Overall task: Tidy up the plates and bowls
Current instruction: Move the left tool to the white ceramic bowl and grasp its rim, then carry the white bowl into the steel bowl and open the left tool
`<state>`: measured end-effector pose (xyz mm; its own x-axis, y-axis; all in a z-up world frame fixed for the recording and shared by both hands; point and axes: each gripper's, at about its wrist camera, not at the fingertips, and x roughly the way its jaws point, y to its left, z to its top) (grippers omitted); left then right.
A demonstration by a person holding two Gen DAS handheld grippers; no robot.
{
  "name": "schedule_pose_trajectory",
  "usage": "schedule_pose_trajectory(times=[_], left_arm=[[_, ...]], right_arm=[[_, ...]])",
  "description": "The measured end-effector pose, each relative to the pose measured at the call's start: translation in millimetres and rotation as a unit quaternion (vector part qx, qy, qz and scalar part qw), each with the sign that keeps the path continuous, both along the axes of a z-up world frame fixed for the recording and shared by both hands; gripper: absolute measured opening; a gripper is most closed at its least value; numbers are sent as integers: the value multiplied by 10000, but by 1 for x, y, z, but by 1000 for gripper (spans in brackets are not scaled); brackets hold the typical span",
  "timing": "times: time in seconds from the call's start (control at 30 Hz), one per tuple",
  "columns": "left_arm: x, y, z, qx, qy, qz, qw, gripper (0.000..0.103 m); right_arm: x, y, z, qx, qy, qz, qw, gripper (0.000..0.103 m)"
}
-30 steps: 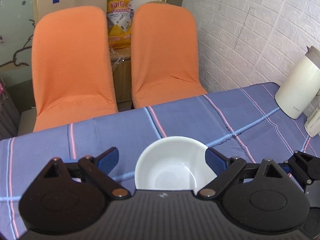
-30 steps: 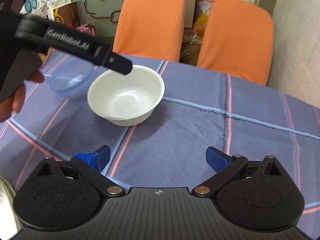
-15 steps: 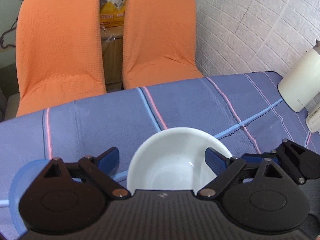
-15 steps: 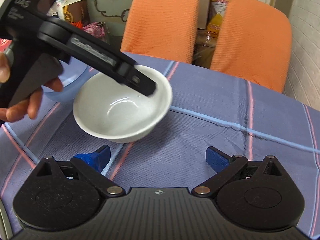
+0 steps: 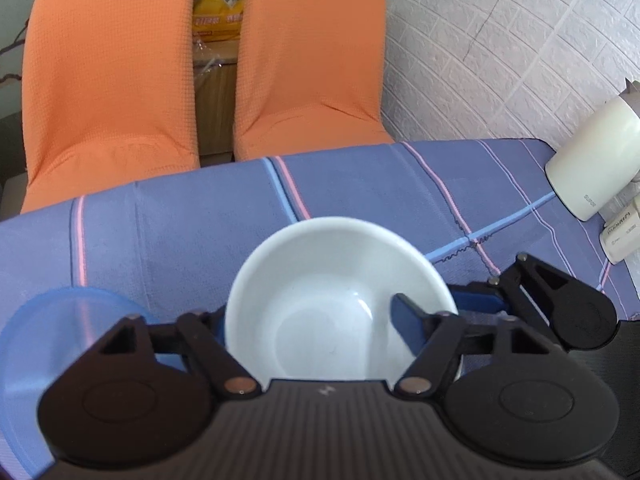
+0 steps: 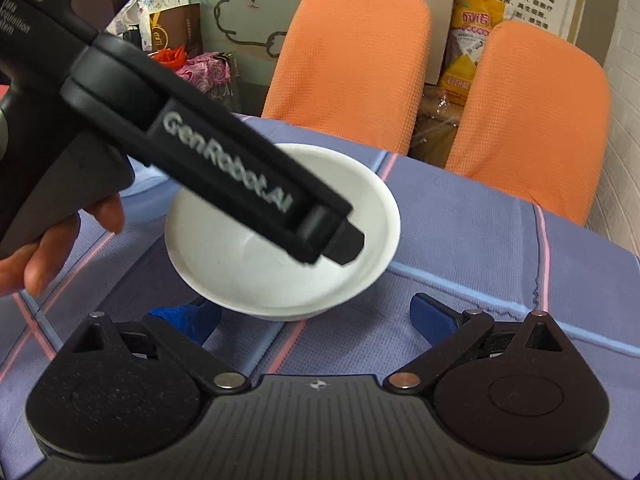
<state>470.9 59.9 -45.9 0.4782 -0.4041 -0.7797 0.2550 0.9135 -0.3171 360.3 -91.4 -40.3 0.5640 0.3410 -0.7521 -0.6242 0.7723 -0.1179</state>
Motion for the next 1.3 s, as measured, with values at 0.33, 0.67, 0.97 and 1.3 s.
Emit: schedule_pose_trajectory(times=[0.33, 0.67, 0.97, 1.3], left_arm=[[-8, -4, -1, 46, 6, -25, 10000, 59], [-35, -10, 10, -80, 114, -22, 9999, 59], [-91, -32, 34, -127, 63, -168, 9998, 59], [-213, -86, 67, -227, -19, -613, 9979, 66]], right_arm=[[-8, 5, 4, -28, -303, 405, 9987, 89], [-17, -1, 18, 214, -231, 379, 9988, 90], [-54, -13, 26, 53, -147, 328, 9993, 90], [-156, -55, 73, 296, -204, 135, 9993, 90]])
